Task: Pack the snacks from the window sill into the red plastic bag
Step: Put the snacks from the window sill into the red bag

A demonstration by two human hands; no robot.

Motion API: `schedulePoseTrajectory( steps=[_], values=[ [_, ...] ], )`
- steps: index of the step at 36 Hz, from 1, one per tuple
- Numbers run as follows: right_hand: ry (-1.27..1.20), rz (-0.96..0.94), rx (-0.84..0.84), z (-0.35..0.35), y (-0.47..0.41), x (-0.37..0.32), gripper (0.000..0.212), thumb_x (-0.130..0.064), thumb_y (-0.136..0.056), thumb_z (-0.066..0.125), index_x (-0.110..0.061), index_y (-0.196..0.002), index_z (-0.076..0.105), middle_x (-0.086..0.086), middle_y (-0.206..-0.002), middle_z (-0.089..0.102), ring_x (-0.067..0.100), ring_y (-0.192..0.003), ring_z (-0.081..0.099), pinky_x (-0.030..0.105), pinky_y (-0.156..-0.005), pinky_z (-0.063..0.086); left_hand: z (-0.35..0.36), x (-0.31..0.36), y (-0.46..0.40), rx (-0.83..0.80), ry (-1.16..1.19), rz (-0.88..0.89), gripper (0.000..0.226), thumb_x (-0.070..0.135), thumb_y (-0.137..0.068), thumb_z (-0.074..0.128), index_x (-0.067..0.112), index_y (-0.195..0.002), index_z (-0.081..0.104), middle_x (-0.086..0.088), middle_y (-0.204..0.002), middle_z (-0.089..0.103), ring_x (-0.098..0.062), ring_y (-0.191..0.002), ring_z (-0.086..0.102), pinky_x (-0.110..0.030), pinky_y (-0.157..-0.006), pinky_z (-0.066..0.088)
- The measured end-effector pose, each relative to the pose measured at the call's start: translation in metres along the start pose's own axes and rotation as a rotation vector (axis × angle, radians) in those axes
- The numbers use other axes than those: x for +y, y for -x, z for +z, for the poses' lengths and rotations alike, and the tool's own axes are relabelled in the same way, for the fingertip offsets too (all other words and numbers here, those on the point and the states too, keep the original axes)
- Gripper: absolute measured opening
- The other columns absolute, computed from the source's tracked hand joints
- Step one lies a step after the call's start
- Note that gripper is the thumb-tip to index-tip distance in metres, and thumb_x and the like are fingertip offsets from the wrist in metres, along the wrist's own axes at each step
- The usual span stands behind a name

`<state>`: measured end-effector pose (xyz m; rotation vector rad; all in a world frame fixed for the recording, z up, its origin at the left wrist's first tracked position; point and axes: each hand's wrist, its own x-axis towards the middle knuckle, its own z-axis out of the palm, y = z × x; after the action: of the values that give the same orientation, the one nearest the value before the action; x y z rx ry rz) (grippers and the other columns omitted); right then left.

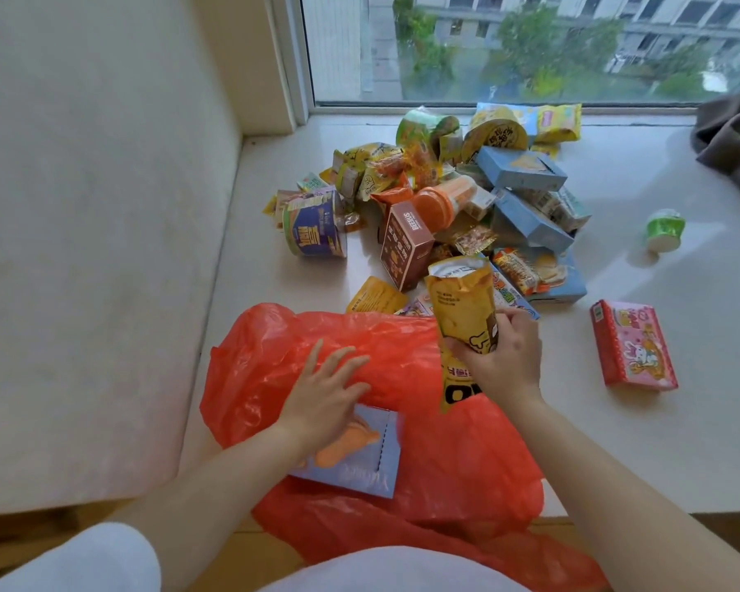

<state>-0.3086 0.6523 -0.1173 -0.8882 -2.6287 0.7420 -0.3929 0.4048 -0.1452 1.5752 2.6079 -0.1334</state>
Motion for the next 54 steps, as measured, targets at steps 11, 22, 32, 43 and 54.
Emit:
schedulePoseTrajectory(
  steps=[11,22,32,43,54],
  values=[
    [0.062,-0.394,-0.31,0.045,0.013,-0.022,0.079,-0.082,-0.054,0.049,-0.027,-0.108,0.066,-0.005,-0.143,0.04,0.019,-0.139,0.021,0.06,-0.109,0.021,0.01,-0.046,-0.039,-0.347,-0.062,-0.294,0.083,0.028,-0.088,0.052,0.03,-0.151,-0.002,0.004,-0.157,-0.021,-0.04,-0.143,-0.014,-0.071,-0.106,-0.001],
    [0.838,-0.338,-0.711,0.073,-0.01,-0.008,0.07,-0.062,-0.075,0.056,-0.026,-0.133,0.046,0.008,-0.158,0.007,0.033,-0.144,-0.017,0.071,-0.105,-0.005,0.039,-0.069,-0.054,-0.48,0.087,-0.264,0.091,0.025,-0.084,0.057,0.035,-0.15,-0.005,0.007,-0.156,-0.025,-0.036,-0.138,0.023,-0.061,-0.107,0.023],
    [0.819,-0.284,-1.025,0.072,0.019,0.022,0.093,-0.076,-0.068,0.049,-0.018,-0.139,0.036,0.005,-0.148,0.027,0.026,-0.136,0.023,0.049,-0.102,0.032,0.051,-0.063,-0.055,-0.668,0.295,-0.187,0.081,0.009,-0.085,0.043,0.035,-0.151,0.005,0.004,-0.159,0.011,-0.024,-0.138,0.034,-0.037,-0.103,0.039],
    [0.682,-0.362,-0.894,0.079,0.0,0.016,0.085,-0.072,-0.081,0.036,-0.034,-0.15,0.005,0.003,-0.156,0.013,0.027,-0.143,0.012,0.052,-0.115,0.007,0.041,-0.059,-0.092,-0.616,0.32,-0.463,0.055,0.041,-0.089,0.043,0.024,-0.142,0.039,-0.001,-0.153,0.024,-0.03,-0.136,0.027,-0.049,-0.106,0.031],
    [0.481,-0.287,-0.513,0.069,-0.089,0.011,0.04,-0.03,-0.094,0.037,-0.019,-0.131,0.047,0.005,-0.133,0.047,0.024,-0.124,0.041,0.036,-0.101,0.032,0.02,-0.026,-0.177,-0.194,0.499,-0.45,0.066,0.056,-0.084,0.057,0.018,-0.136,0.04,-0.003,-0.136,0.049,-0.025,-0.121,0.048,-0.039,-0.093,0.044]
  ],
)
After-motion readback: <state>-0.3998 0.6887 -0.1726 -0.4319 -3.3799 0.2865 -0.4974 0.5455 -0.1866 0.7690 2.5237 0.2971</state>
